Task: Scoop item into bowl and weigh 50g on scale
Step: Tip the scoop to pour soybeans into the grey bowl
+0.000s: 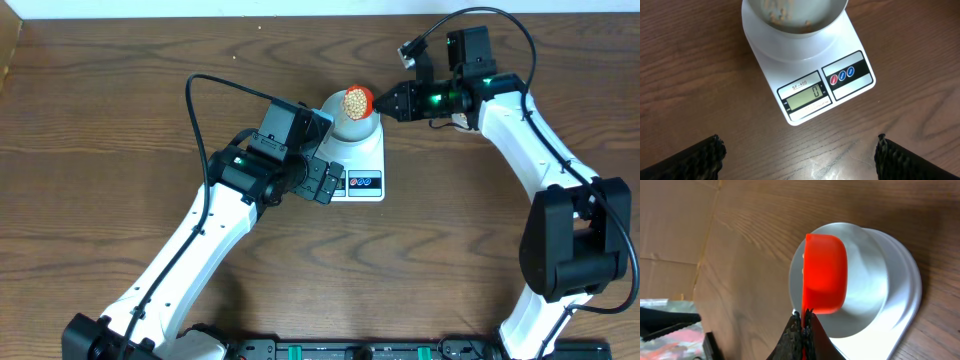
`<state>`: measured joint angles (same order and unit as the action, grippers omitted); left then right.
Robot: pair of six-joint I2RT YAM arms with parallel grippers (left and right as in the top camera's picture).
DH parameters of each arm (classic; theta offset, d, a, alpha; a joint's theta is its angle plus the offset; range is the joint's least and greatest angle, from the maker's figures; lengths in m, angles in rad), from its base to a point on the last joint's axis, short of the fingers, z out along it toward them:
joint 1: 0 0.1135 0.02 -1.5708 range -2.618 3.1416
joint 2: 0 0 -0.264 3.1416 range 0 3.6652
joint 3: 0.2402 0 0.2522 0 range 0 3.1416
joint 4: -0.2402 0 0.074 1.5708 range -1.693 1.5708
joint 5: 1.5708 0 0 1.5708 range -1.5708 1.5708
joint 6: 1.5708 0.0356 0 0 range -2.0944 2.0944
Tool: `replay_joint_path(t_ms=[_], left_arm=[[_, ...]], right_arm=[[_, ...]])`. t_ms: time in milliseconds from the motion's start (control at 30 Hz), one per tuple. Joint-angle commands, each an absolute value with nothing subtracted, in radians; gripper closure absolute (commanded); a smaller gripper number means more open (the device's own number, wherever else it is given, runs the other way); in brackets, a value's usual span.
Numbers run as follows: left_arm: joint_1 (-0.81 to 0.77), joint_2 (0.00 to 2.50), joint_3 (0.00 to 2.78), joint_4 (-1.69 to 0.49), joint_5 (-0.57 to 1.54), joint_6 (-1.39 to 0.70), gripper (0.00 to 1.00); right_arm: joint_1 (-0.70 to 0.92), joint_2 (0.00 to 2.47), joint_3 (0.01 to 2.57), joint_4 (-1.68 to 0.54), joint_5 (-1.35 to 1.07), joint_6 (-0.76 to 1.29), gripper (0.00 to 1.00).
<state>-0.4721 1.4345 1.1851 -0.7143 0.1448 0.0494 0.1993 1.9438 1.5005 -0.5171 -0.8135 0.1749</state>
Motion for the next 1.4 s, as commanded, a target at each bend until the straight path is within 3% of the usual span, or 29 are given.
replay_joint_path(t_ms=[0,1367], left_arm=[[-0.47,1.431,1.182,-0.718,0.149,0.052,0.02],[-0.47,1.431,1.182,-0.718,0.149,0.052,0.02]], right_arm=[[0.223,1.915,1.5,-0.522,-0.78,0.154,0.98],[0.259,1.885,1.5,-0.543,-0.641,0.073,0.98]])
